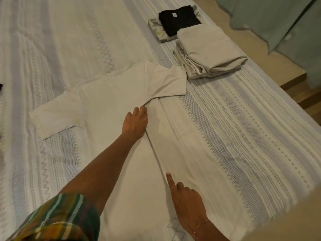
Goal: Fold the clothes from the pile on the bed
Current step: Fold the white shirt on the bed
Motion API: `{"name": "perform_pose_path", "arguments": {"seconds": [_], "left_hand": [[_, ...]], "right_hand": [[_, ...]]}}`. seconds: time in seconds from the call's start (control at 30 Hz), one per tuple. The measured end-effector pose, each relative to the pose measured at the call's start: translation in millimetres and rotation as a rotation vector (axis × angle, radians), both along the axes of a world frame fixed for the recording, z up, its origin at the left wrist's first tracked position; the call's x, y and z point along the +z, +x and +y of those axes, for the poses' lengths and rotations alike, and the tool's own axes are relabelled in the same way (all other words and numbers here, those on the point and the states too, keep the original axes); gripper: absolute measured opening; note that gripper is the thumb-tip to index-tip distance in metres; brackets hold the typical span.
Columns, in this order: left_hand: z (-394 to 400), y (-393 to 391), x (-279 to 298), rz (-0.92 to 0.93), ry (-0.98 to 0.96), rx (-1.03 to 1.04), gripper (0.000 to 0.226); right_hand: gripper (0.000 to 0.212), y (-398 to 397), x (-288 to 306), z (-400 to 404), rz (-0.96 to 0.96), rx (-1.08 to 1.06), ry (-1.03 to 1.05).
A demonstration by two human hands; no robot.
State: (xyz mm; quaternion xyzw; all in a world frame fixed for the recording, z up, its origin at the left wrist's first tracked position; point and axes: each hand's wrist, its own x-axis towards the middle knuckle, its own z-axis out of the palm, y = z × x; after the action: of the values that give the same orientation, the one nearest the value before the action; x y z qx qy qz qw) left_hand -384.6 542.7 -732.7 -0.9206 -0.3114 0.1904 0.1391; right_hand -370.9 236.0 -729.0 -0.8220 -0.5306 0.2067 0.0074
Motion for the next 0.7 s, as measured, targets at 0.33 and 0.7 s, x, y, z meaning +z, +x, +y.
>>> {"name": "perform_pose_path", "arguments": {"seconds": [0.33,0.7], "left_hand": [[-11.6,-9.1,-18.5,-0.358,-0.08,-0.009,0.039],[-27.8,-12.9,-67.0,-0.466,-0.386,0.002,0.072]], "right_hand": [[0.049,7.9,2.3,17.9,-0.009,0.068,0.032],[0.073,20.5,-55.4,44.7,-0.025,0.095,0.182]]}}
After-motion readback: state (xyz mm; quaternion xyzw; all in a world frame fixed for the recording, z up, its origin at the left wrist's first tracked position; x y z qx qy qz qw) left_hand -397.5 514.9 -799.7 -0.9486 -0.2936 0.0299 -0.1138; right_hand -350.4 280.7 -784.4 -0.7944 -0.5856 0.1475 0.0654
